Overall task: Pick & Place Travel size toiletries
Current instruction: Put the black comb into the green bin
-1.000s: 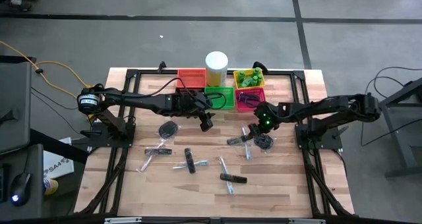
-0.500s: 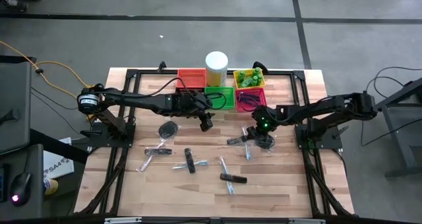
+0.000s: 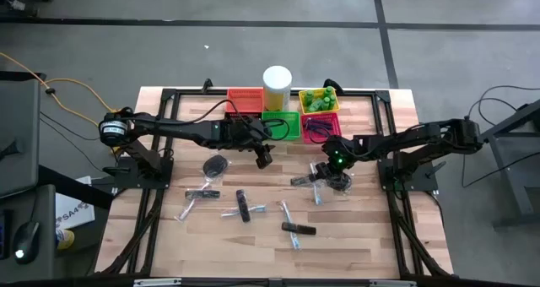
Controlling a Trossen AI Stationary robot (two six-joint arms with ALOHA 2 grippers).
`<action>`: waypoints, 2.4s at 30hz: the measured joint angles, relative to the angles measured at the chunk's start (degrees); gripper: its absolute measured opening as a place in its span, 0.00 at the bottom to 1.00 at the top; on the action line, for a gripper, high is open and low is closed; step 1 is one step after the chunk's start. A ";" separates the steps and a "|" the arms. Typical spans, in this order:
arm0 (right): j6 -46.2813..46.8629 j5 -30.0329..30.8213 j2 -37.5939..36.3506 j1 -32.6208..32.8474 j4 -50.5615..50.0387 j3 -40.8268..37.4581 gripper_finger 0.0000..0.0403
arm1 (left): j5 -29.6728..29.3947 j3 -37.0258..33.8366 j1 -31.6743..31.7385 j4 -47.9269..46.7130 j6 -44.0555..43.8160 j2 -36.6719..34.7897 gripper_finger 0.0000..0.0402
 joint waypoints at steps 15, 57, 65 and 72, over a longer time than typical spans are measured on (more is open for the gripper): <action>-1.93 -1.77 -0.04 0.00 0.40 0.11 0.07 | 0.02 0.00 0.00 -0.04 0.00 0.00 0.43; -33.66 -1.05 -6.49 -9.67 -9.25 20.27 0.01 | -0.07 0.22 0.02 -0.97 -1.95 -9.97 0.43; -54.10 6.53 -1.28 -12.57 -1.17 20.33 0.01 | -0.26 0.25 0.01 -0.14 -2.14 -11.30 0.43; -57.94 16.32 7.44 -12.75 7.06 20.33 0.01 | -0.24 0.24 0.02 -0.24 -3.65 -11.28 0.43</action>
